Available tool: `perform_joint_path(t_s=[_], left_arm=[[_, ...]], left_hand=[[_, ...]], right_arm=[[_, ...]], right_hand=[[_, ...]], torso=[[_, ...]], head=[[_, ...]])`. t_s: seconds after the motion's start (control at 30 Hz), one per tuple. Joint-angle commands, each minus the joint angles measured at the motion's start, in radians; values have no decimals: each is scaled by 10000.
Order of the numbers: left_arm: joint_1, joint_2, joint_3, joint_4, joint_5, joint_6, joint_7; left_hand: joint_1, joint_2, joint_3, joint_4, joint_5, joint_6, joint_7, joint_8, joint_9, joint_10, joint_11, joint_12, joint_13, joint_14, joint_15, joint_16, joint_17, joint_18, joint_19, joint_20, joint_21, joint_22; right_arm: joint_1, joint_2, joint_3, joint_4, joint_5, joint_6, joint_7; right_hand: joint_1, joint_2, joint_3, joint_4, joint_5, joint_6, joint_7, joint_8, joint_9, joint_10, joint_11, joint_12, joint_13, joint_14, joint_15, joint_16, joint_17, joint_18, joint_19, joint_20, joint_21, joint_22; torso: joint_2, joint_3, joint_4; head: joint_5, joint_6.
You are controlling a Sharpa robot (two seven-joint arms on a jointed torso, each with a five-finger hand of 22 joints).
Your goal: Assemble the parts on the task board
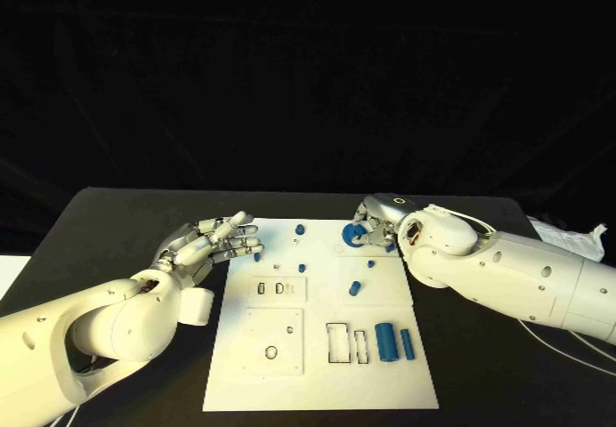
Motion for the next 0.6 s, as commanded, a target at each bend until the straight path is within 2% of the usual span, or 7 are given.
perform_joint_path(t_s=[0.03,0.33,0.47,0.57,0.6], left_arm=[[4,24,6,8,15,226,29],[1,35,6,8,14,231,27],[1,53,6,13,14,232,24],[1,74,6,16,14,238,25],[1,80,6,16,14,240,24]], left_hand=[[96,-24,-17,-62,-35,48,39,-49,-11,65,0,-40,-7,65,-1,-32,9,120,87,-12,-22,-9],[93,-20,-20,-67,-35,51,39,-54,-10,68,0,-46,-7,67,-1,-37,15,120,92,-12,-28,-14],[93,-20,-20,-67,-35,51,39,-54,-10,68,0,-46,-7,67,-1,-37,15,120,92,-12,-28,-14],[93,-20,-20,-67,-35,51,39,-54,-10,68,0,-46,-7,67,-1,-37,15,120,92,-12,-28,-14],[93,-20,-20,-67,-35,51,39,-54,-10,68,0,-46,-7,67,-1,-37,15,120,92,-12,-28,-14]], right_arm=[[-70,3,-41,167,-515,-510,-100],[-87,249,-41,909,-621,-1003,-74],[-82,632,-52,918,-803,-1085,-216],[-77,898,-66,859,-860,-1107,-275],[-76,990,-72,837,-873,-1111,-287]], right_hand=[[756,656,313,-189,39,488,-277,112,229,96,-87,27,172,790,-50,64,1317,-100,27,-45,56,24],[358,457,669,-244,162,471,-250,2,274,91,-67,-55,168,784,-34,50,1299,-104,23,-34,67,46],[285,389,791,-298,227,474,-247,-30,289,88,-64,-78,169,782,-32,43,1289,-103,21,-31,69,52],[233,359,846,-312,258,471,-241,-49,295,88,-60,-88,171,782,-29,41,1289,-103,19,-28,69,53],[212,347,866,-317,268,468,-238,-57,297,86,-58,-95,169,781,-27,39,1285,-102,16,-27,66,48]], torso=[[3,-1,13],[4,-5,7],[-7,-17,11],[-9,-26,36],[-4,-15,41]], head=[[-2,6],[37,27],[37,44],[26,46],[36,39]])
